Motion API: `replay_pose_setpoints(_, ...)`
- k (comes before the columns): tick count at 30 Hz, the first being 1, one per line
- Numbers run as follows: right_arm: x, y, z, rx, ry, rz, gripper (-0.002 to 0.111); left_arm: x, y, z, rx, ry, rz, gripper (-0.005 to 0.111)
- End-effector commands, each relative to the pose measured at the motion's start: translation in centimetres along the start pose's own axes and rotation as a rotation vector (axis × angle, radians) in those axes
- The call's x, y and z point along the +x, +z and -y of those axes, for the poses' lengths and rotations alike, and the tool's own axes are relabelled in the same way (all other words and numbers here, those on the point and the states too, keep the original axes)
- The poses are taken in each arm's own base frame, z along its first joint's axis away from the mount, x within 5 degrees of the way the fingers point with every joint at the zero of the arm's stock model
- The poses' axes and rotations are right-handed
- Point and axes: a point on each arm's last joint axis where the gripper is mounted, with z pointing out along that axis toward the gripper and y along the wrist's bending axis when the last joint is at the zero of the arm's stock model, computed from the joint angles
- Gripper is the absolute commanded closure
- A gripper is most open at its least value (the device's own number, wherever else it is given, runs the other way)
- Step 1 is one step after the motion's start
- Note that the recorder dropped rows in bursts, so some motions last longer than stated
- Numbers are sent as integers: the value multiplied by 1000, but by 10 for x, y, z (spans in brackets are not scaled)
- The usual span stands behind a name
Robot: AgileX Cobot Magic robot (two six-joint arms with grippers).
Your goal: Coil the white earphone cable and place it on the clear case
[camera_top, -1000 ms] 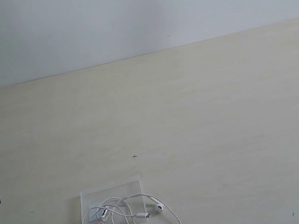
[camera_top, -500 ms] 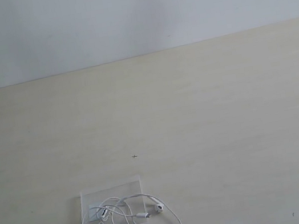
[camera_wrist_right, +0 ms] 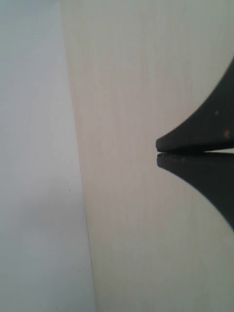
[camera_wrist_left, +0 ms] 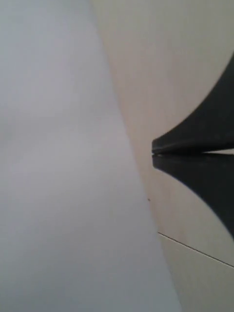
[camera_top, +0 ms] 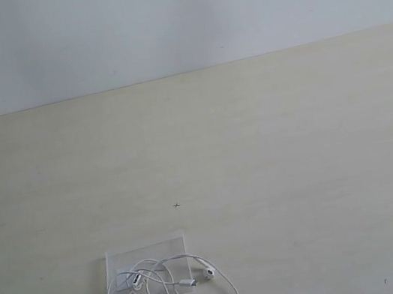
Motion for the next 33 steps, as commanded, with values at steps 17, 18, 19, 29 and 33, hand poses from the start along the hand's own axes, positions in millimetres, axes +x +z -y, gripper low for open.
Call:
replay_pose_setpoints(17,1,0,0,0,-10,5,108,65,26,57,313,-284,-19,107)
replay_pose_setpoints(18,1,0,0,0,-10,5,108,69,26,58,308,-287,-31,107)
replay_pose_setpoints(19,1,0,0,0,-10,5,108,69,26,58,302,-288,-34,107)
replay_pose_setpoints(29,1,0,0,0,-10,5,108,76,27,53,195,-265,-109,107)
replay_pose_setpoints(33,1,0,0,0,-10,5,108,82,27,54,179,-272,-170,107)
